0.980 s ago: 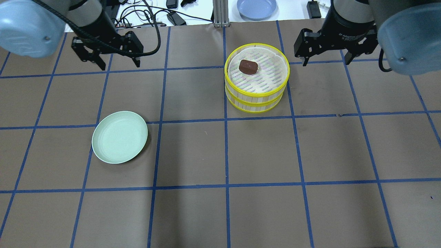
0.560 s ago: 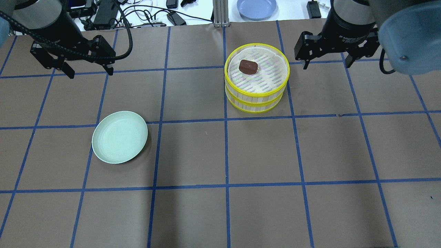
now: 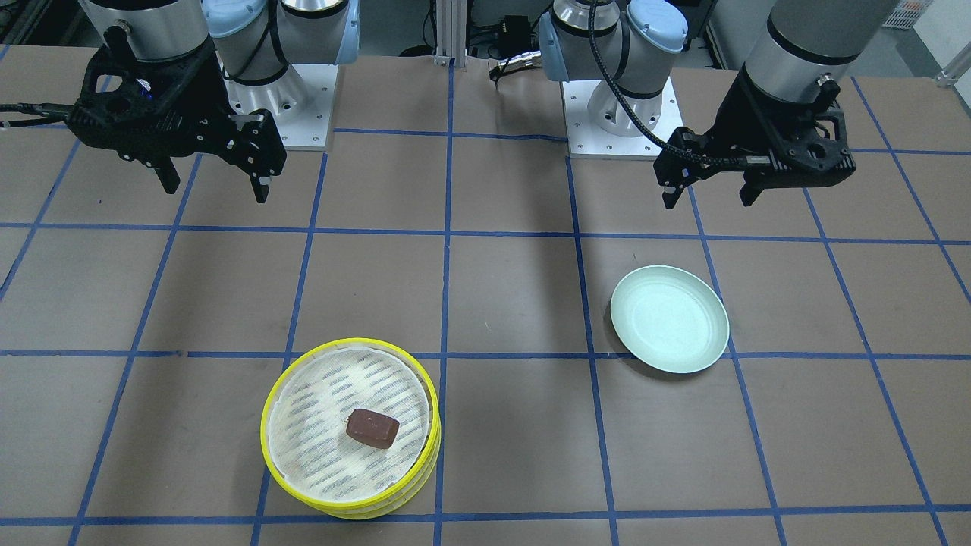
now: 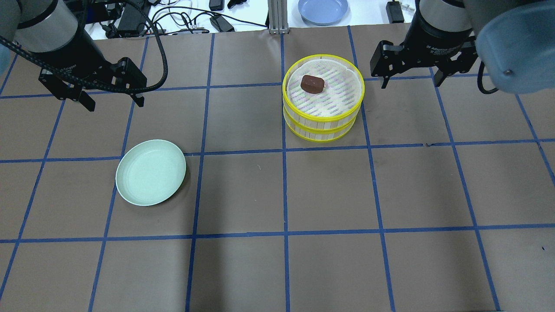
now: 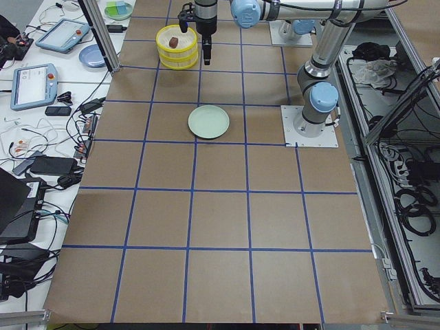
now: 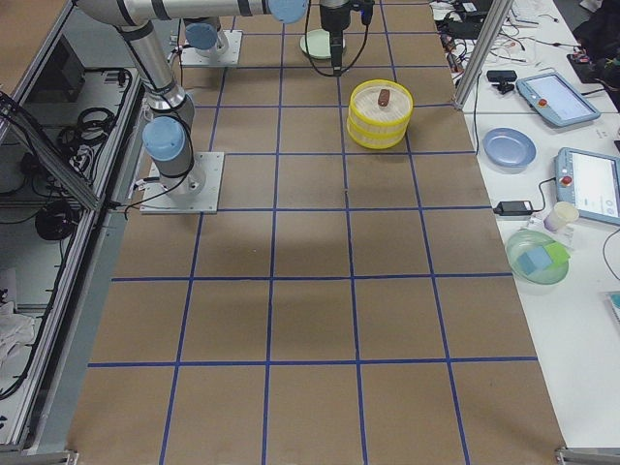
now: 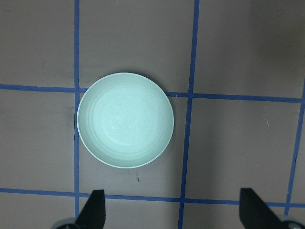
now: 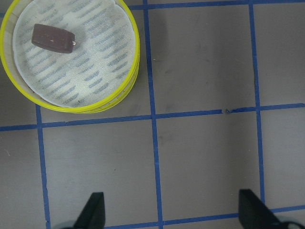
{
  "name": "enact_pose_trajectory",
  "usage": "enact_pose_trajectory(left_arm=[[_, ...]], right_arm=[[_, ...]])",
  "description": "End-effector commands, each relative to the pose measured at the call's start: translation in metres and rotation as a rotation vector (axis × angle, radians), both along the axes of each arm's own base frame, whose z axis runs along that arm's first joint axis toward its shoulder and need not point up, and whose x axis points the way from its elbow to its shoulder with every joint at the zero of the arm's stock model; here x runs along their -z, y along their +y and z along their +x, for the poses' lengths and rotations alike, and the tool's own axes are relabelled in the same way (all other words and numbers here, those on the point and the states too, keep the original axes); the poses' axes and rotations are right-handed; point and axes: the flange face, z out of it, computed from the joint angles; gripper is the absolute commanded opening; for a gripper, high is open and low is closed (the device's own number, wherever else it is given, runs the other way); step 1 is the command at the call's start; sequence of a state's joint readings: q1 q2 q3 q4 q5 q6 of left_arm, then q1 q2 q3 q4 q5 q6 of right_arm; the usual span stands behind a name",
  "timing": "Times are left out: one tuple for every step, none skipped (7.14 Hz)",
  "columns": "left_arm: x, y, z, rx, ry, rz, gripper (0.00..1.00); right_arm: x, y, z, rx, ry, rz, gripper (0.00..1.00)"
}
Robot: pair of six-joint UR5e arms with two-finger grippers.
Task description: Stack buns with steamer
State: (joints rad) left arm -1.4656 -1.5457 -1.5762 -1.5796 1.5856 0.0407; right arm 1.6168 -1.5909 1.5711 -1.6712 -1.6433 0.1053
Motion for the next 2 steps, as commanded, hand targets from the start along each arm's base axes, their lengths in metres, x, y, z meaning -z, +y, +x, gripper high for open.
enact_pose_trajectory(left_arm=[[0.0013,-0.0003,0.0008,-0.011,0.003,0.001,1.00],[0.0014,-0.0002,0.0008,-0.011,0.003,0.003,1.00]], right_arm=[[-0.0003,-0.0003,0.0001,0.000,-0.001,-0.002,1.00],[0.0000,0.0000,-0.0001,0.001,0.001,0.001,1.00]])
